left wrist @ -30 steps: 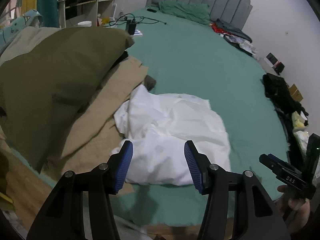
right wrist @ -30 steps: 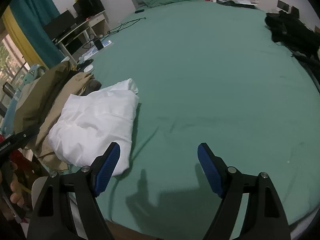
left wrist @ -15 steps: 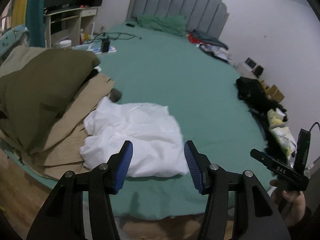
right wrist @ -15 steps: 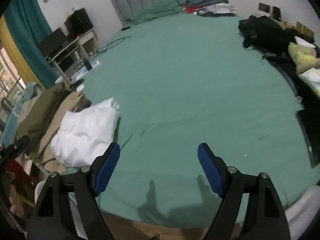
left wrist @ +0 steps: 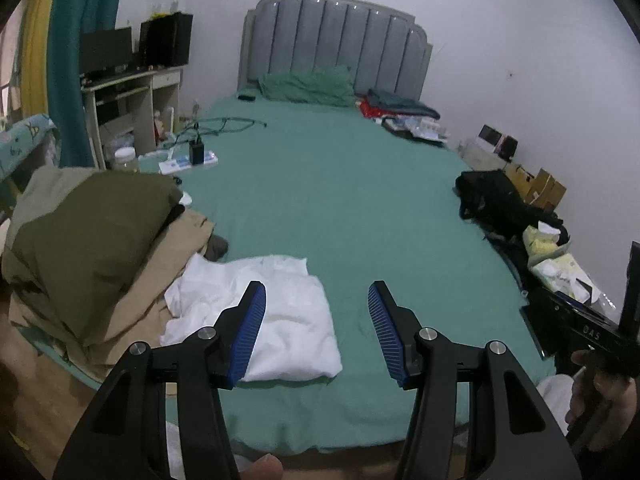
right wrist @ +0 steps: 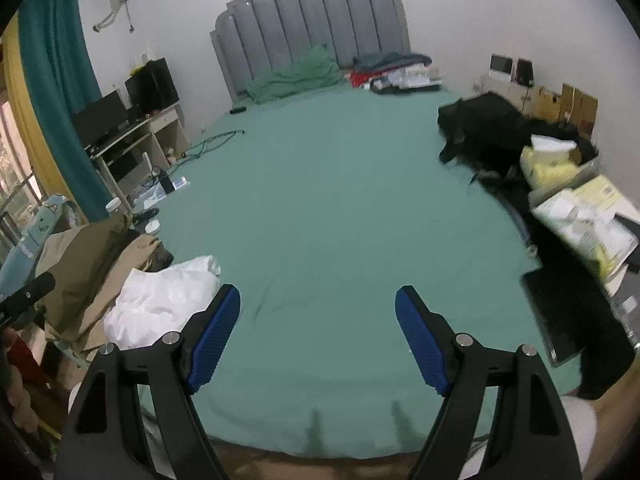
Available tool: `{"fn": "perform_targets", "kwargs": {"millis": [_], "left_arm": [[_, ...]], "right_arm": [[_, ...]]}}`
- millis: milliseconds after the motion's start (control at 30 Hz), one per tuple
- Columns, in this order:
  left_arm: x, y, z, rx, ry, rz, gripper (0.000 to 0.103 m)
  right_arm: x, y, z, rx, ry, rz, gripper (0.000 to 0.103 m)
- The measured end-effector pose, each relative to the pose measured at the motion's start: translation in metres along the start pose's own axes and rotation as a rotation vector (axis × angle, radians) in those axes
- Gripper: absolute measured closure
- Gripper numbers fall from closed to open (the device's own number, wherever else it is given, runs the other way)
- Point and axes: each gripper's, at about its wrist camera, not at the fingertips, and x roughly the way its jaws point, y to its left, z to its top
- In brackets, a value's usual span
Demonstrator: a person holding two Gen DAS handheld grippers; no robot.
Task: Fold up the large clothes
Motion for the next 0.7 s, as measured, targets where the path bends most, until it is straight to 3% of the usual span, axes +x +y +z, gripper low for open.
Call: {"fn": "perform_targets", "kwargs": {"millis": [167,233,300,467,567,700], "left_arm": [[-0.016,-0.013,0.005,0.042,-0.075,0.013,0.046],[-0.022,-0.019,0.006,0.064,-0.110,0.036,0.046],[-0.027,-0.024,0.006,0.086,-0.137,0.052,0.046],[-0.035,-0.029,0.007,0.119,-0.182,0.059,0.046],[-0.036,-0.032,0.006,0.127,-0.201,0.068,0.039],[-0.030,-0.022,0.003,0.076,-0.185,0.037,0.038]], "right_arm": [[-0.024,0.007,0.006,-0.042,-0.055,0.005,0.021],[-0.033,0.013,0.008,-0.058,-0.075,0.025,0.007],[-0.041,0.019,0.009,-0.077,-0.096,0.034,0.003],[-0.054,0.036,0.009,-0.130,-0.131,0.045,0.002],[-0.056,0.046,0.008,-0.153,-0.149,0.054,0.002],[-0.051,0.052,0.006,-0.162,-0.152,0.060,0.002]]}}
